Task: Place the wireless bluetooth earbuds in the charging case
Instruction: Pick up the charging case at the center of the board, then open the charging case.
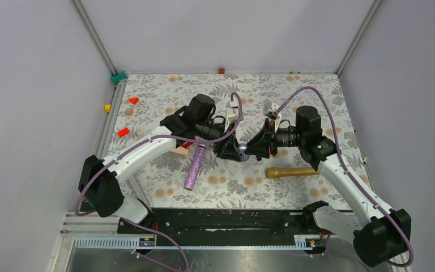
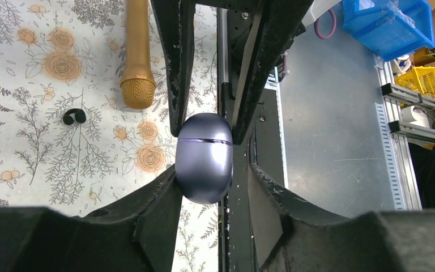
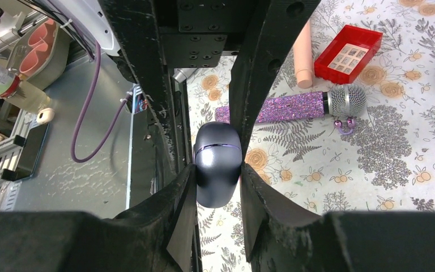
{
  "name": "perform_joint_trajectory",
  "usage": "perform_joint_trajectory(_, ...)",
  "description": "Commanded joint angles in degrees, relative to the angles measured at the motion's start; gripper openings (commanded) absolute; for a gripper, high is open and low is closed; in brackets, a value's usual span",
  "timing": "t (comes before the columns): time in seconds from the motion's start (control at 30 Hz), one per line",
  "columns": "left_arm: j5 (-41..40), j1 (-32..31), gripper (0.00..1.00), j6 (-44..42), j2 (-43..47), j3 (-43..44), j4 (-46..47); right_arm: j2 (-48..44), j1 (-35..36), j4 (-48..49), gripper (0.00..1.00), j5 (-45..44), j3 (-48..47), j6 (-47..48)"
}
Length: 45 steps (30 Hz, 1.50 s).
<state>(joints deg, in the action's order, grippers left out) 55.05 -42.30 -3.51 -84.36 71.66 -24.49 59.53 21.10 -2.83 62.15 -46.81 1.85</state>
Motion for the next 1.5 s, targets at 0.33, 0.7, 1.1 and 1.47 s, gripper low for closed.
perform_joint_trajectory(0.33,0.0,-2.7,0.29,-1.8,-1.2,3.7,-0.8,0.2,0.4,-1.4,0.13,0.9,-2.9,2.8)
perform_joint_trajectory(0.7,-1.3,-3.4,0.00,-1.4,0.6,1.9,2.9,-0.9,0.3,2.2,0.81,1.8,-1.8,0.0)
perform_joint_trajectory(1.1,3.4,0.4,0.00,8.9,7.9,-6.8,18.0,-1.2,0.2,4.4,1.00,1.1,-0.3,1.0)
perform_joint_trajectory(1.47,6.3,1.1,0.00,7.0,9.3,-8.0,17.5,-2.7,-1.3,8.6,1.00,-7.2,1.1,-0.4)
